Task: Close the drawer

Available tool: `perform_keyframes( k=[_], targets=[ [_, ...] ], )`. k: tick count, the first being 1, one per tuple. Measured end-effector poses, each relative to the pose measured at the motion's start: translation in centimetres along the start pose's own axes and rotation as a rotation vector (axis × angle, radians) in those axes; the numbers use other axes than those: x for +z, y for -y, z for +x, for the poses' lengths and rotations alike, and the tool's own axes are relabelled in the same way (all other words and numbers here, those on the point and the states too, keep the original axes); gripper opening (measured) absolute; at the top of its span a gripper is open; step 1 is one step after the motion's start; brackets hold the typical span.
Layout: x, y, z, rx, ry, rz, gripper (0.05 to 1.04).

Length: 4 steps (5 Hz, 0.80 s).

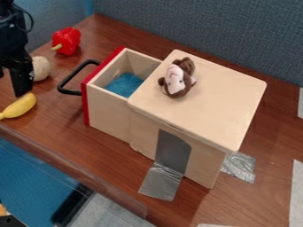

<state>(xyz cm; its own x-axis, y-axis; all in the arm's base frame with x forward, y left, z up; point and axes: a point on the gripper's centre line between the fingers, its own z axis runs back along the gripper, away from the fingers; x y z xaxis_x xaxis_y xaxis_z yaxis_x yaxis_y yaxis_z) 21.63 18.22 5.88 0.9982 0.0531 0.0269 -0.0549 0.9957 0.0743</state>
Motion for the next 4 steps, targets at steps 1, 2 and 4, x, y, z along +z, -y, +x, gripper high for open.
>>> perform_keyframes(
  k=[1, 2, 4],
  targets=[
    [-0.6, 0.2, 0.0, 0.0, -0.015, -0.016, 1.0],
    [-1.4, 1.0, 2.0, -0.006, -0.014, -0.043, 1.0],
    [-0.9, 2.0, 6.6, -0.007, 0.052, -0.056, 1.0]
  ],
)
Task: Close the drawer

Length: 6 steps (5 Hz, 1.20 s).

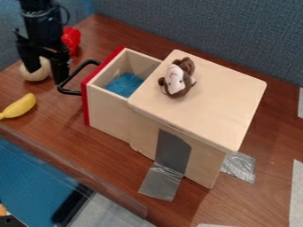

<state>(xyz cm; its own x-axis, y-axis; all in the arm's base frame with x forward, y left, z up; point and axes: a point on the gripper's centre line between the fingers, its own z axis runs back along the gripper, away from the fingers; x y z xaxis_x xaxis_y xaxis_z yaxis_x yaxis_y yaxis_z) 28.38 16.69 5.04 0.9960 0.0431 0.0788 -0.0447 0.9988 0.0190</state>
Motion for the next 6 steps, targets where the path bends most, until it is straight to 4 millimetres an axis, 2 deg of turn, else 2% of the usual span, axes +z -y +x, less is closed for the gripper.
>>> perform_keyframes(
  k=[2, 3, 5, 6],
  targets=[
    [-1.4, 0.7, 1.8, 0.018, 0.005, -0.019, 1.0],
    [-2.4, 1.0, 1.9, 0.025, -0.011, -0.021, 0.95],
    [-2.8, 3.3, 2.6, 0.019, 0.011, -0.061, 0.369],
    [-2.9, 5.4, 2.8, -0.002, 0.009, -0.091, 0.171]
  ],
)
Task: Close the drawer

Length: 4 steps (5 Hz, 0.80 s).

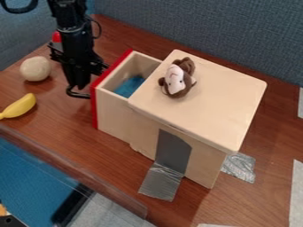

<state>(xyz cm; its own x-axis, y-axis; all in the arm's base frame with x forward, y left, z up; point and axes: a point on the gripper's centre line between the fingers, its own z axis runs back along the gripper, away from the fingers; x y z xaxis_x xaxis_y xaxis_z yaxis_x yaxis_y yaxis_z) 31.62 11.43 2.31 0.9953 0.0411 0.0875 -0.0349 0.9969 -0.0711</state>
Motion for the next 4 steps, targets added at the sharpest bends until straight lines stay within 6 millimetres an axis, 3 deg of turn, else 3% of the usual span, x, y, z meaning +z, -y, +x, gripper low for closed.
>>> perform_keyframes(
  k=[2, 4],
  targets=[
    [0.3, 4.4, 0.9, -0.054, 0.024, -0.049, 0.121],
    [0.1, 6.5, 1.1, -0.077, 0.013, -0.066, 0.121]
  ],
)
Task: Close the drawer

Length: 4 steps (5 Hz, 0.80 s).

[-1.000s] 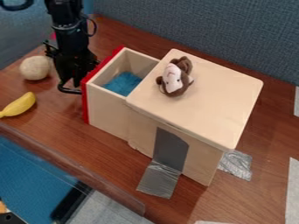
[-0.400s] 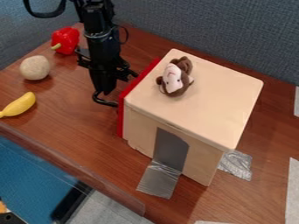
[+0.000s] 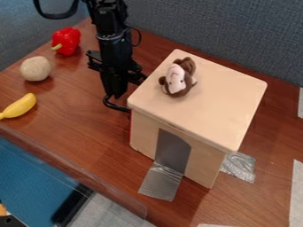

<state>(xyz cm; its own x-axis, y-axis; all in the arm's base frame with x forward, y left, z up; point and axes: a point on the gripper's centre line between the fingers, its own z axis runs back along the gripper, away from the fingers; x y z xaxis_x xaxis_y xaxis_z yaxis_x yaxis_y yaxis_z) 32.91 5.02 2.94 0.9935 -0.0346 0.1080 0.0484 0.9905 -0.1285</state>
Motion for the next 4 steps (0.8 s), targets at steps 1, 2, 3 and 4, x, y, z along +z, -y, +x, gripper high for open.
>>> perform_keyframes(
  k=[1, 2, 3, 4],
  targets=[
    [-0.2, 0.3, -0.1, 0.0, -0.006, -0.002, 0.164],
    [0.4, 0.4, -0.2, 0.002, -0.003, 0.021, 0.388],
    [2.3, -0.3, -0.1, 0.0, 0.019, 0.087, 0.695],
    [3.8, -2.0, -0.6, 0.005, 0.026, 0.136, 0.964]
  ],
)
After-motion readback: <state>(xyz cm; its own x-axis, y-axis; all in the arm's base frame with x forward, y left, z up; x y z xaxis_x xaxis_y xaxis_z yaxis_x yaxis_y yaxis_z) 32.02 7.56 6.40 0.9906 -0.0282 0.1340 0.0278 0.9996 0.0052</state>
